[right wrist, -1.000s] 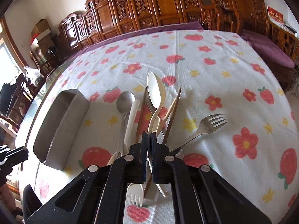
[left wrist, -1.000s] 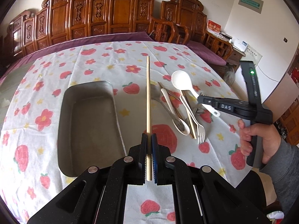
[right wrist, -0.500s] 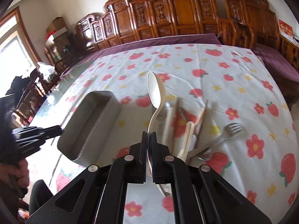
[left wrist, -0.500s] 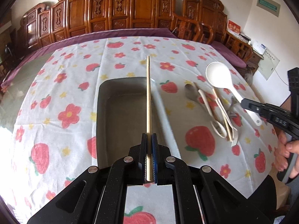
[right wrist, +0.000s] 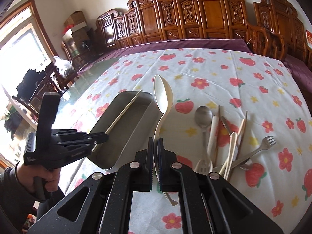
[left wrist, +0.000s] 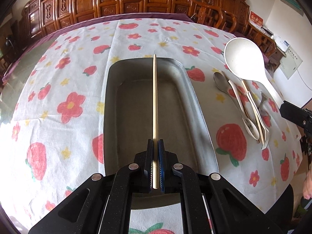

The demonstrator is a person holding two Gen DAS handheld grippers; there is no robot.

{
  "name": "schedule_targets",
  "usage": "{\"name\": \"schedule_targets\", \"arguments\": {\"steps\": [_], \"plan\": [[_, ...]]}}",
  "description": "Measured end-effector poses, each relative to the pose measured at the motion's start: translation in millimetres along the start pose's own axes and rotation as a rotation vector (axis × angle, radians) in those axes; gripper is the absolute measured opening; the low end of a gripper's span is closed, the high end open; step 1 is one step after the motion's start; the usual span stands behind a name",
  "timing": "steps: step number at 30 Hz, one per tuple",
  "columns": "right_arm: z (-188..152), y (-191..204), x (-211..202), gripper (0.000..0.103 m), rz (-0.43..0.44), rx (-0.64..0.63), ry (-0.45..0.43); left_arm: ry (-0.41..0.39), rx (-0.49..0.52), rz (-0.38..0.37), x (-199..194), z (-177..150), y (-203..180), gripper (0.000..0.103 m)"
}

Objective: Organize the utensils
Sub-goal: 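Lower the chopstick into the metal tray with the left tool while the right tool drops the white spoon in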

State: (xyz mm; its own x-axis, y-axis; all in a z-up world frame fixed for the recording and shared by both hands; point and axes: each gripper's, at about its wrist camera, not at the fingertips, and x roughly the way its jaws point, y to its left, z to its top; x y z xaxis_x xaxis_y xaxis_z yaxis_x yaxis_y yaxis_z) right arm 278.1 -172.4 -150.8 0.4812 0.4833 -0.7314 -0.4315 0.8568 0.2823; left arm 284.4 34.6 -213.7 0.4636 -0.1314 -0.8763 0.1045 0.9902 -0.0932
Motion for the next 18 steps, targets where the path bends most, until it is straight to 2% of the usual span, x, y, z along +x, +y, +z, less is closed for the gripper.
{"name": "schedule_targets", "arguments": {"steps": [8,18], "plan": [[1.2,16.2,3.1,0.005,0.019,-0.017,0.003,-0.019,0.006,-0.007,-11.2,-3.0,1.2,0.004],[10.8,52.4,33.2,0.005,0.066,-0.016,0.026,-0.106,-0.009,0.005,-57.7,-9.5,22.1,0.004]]}}
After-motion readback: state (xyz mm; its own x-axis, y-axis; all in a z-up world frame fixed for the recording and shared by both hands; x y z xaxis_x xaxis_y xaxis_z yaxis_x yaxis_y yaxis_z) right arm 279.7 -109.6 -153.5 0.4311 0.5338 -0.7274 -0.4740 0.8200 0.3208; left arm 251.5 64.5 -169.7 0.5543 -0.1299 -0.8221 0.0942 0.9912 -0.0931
